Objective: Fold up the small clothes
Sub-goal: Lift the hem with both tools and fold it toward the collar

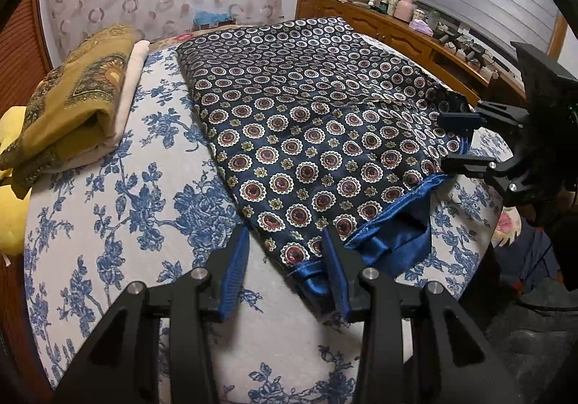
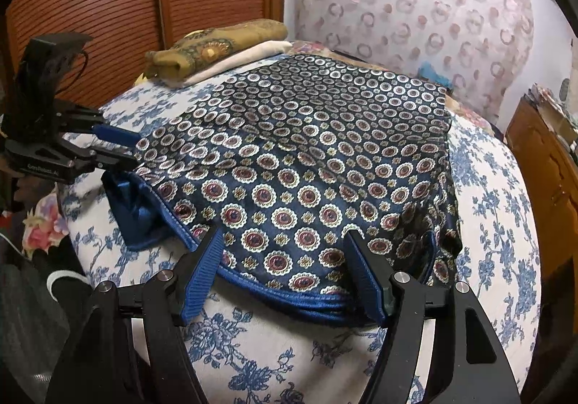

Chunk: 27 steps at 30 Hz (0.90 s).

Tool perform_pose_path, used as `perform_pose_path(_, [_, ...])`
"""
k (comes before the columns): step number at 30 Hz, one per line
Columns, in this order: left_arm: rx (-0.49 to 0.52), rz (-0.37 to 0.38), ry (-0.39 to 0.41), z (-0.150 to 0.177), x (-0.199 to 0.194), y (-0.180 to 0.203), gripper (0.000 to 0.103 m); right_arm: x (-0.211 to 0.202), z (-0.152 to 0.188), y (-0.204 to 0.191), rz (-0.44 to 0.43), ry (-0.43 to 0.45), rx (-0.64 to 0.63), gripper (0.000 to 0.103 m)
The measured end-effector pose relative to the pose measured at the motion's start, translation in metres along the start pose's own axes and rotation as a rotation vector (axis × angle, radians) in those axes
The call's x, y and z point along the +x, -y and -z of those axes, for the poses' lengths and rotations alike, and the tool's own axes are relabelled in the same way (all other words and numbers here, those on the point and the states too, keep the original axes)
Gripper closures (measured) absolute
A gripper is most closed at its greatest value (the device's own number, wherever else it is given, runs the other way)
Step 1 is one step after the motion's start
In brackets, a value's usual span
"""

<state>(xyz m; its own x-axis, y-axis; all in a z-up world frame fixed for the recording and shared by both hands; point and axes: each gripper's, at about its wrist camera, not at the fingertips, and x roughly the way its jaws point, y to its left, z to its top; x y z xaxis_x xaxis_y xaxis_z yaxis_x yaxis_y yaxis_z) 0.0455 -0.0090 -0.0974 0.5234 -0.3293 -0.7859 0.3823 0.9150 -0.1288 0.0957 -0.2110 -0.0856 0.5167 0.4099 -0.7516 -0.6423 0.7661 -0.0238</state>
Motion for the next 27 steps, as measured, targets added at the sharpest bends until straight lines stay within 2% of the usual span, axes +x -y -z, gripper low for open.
perform_pose_path(2, [0.000, 0.015, 0.002, 0.000, -0.001, 0.001, 0.064, 0.000, 0.002, 0.000, -0.005, -0.006, -0.003, 0.032])
perform_pose_path(5, [-0.001, 0.046, 0.005, 0.001, -0.002, 0.003, 0.078, 0.000, 0.004, -0.002, -0.011, -0.015, -0.011, 0.031])
perform_pose_path(8, [0.006, 0.041, 0.011, 0.000, -0.002, 0.004, 0.096, -0.002, 0.005, -0.007, -0.027, -0.019, -0.032, 0.028])
perform_pose_path(9, [0.002, 0.045, 0.021, -0.001, -0.004, 0.003, 0.100, -0.002, 0.006, -0.009, -0.032, -0.019, -0.042, 0.027])
perform_pose_path(16, [-0.025, 0.060, 0.144, -0.024, -0.029, 0.002, 0.101, 0.007, 0.008, -0.019, -0.022, -0.058, -0.104, 0.026])
perform_pose_path(21, [-0.035, 0.066, 0.222, -0.048, -0.045, 0.002, 0.101, 0.008, 0.007, -0.015, -0.011, -0.062, -0.103, 0.026])
perform_pose_path(27, [-0.041, 0.070, 0.276, -0.071, -0.049, 0.003, 0.102, 0.011, 0.008, -0.010, 0.009, -0.063, -0.108, 0.026])
